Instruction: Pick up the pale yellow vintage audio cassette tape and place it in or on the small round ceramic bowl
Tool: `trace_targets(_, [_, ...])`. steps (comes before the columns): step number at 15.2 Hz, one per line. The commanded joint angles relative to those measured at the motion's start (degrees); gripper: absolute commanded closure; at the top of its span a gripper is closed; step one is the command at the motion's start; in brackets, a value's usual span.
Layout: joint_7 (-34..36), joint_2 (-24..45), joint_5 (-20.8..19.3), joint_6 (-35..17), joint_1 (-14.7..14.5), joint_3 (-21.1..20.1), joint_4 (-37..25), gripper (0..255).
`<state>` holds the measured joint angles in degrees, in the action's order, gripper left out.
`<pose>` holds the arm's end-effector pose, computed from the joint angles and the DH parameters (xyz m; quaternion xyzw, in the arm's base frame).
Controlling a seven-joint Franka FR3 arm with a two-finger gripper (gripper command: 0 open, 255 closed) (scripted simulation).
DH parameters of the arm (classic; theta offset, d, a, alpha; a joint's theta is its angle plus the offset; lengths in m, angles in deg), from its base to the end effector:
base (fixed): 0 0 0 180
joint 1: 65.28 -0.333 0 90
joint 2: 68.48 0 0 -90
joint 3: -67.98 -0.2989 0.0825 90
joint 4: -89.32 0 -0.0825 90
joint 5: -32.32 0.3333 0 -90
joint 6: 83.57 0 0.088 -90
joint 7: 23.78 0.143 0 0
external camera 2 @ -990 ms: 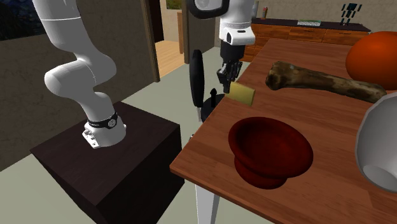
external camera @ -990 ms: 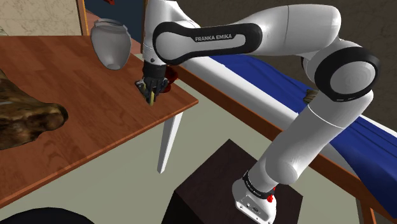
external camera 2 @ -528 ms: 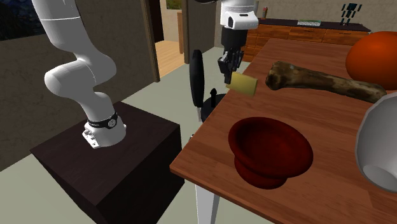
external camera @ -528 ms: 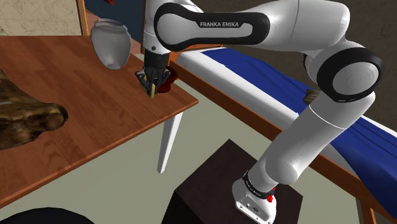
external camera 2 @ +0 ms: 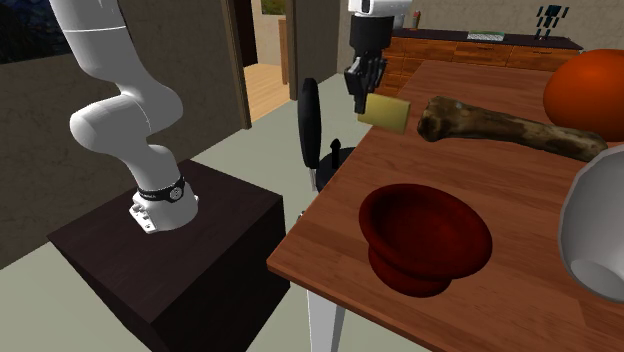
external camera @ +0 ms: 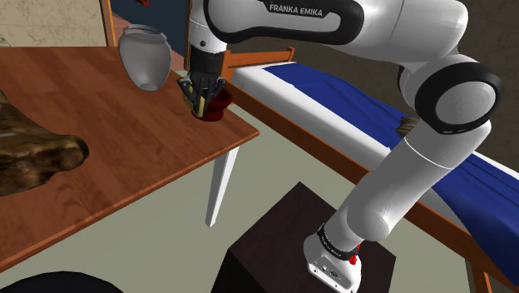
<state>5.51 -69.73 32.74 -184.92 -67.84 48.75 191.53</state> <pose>0.4710 0.1906 0.5082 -0.9978 0.0661 -0.0025 0.0012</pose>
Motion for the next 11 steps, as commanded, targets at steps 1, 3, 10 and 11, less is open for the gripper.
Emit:
trace_targets(1, [-0.04, -0.05, 0.01, 1.73, 0.02, 0.02, -1.66, 255])
trace_targets(3, [-0.01, 0.08, -0.03, 3.29, 0.01, 0.01, -3.35, 255])
trace_targets(10, [-6.64, 4.87, -1.38, 4.71, 3.44, 3.35, -9.36, 255])
trace_targets(11, [-7.69, 5.86, -1.61, 5.01, 3.99, 3.86, -10.62, 255])
